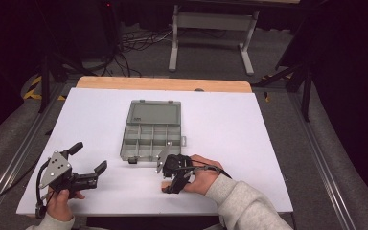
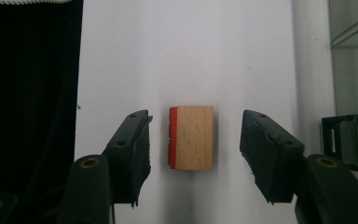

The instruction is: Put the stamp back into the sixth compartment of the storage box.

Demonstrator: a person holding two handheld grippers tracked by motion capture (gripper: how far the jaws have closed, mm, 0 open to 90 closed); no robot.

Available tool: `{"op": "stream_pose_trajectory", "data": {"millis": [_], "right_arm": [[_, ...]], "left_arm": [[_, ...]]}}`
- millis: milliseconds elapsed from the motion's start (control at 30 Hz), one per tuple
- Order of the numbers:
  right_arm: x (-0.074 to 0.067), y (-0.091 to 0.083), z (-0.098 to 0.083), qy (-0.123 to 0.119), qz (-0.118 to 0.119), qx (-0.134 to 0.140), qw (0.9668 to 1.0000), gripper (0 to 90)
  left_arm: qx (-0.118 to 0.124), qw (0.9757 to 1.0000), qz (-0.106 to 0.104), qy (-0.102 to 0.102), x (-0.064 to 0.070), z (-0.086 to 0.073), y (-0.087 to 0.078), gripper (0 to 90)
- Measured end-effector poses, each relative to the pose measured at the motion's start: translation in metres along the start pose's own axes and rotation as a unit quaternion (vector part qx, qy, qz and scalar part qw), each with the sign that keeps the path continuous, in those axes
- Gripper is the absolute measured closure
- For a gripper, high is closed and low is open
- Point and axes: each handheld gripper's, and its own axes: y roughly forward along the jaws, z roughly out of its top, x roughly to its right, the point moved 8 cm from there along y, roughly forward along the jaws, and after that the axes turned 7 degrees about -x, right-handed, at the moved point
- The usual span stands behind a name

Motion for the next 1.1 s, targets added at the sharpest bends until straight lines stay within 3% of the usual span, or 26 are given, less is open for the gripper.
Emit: {"op": "stream_pose_trajectory", "data": {"millis": [400, 833, 1100], "right_arm": [[-0.001, 0.006, -0.003, -0.018, -0.007, -0.028, 0.9994, 65.7], [-0.001, 0.006, -0.003, -0.014, -0.009, -0.026, 0.9995, 66.1], [-0.002, -0.005, 0.000, -0.012, -0.016, 0.003, 0.9998, 66.2]], "left_arm": [[0.000, 1.0000, 0.000, 0.000, 0.000, 0.000, 0.000, 0.8], [0.000, 1.0000, 0.001, 0.002, -0.001, 0.000, -0.001, 0.8], [0.000, 1.0000, 0.000, 0.000, 0.000, 0.000, 0.000, 0.8]]}}
